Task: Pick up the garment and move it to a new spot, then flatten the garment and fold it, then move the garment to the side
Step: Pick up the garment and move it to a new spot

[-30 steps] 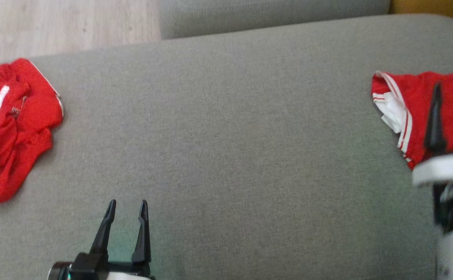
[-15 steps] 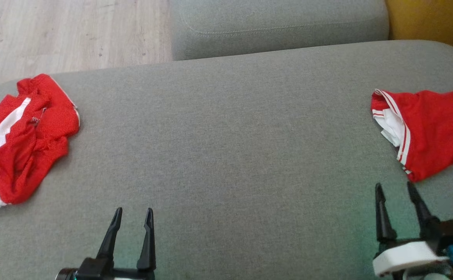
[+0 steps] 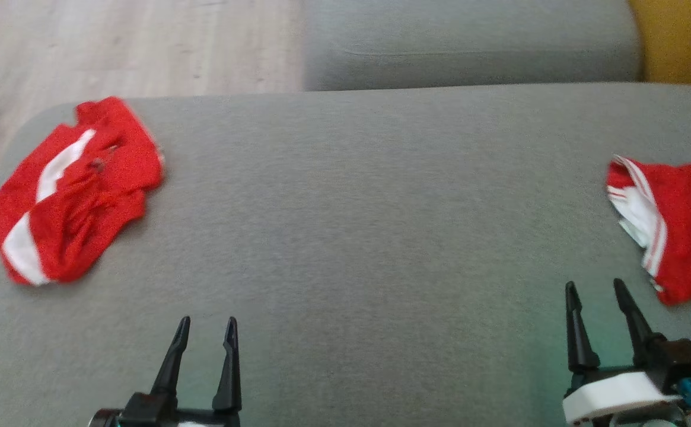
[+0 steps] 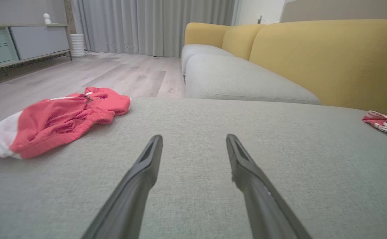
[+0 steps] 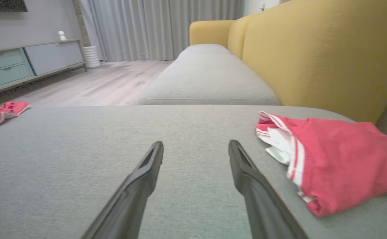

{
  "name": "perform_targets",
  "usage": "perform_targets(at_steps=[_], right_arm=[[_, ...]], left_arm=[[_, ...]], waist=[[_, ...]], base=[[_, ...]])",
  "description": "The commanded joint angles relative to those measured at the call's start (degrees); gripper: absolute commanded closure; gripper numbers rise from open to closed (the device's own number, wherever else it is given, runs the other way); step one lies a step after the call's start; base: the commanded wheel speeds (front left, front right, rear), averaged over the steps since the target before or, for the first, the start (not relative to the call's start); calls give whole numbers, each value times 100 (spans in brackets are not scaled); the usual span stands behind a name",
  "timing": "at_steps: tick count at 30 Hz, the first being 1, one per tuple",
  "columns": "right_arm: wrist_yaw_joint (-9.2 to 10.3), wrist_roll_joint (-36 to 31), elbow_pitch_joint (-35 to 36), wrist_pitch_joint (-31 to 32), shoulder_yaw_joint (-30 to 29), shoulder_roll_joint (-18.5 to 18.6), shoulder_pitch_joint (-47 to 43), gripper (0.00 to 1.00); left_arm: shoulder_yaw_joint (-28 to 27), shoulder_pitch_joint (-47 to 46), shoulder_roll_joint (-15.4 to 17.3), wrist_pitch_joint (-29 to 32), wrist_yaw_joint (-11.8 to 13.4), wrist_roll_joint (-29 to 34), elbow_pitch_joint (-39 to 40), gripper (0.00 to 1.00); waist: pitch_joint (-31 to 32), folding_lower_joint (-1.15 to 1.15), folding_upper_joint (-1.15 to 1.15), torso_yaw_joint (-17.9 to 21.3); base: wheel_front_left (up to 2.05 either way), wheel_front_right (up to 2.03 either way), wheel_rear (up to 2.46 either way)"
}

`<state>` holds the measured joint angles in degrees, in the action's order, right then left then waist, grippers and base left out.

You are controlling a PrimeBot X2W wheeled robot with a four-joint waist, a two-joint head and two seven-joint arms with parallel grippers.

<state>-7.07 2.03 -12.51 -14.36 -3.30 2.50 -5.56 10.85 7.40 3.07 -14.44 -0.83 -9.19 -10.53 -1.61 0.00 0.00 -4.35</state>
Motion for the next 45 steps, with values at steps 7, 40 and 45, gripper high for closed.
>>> perform_targets(at_steps=[7, 40, 45], right_arm=[[-42, 66, 174, -63, 383, 38, 1, 0], [-42, -512, 750, 65, 374, 251, 1280, 0], [-42, -483, 917, 133, 473, 359, 1318, 0]], left_arm=[[-327, -4, -19, -56, 103, -109, 204, 0], [-1651, -4613, 1698, 1889, -348, -1239, -2648, 0], [-1757, -5093, 1722, 2061, -104, -1327, -3542, 0]], waist=[[165, 0, 0, -1179], [-2289, 0, 0, -513], [-2480, 0, 0, -372]], base=[[0, 0, 0], [0, 0, 0], [0, 0, 0]])
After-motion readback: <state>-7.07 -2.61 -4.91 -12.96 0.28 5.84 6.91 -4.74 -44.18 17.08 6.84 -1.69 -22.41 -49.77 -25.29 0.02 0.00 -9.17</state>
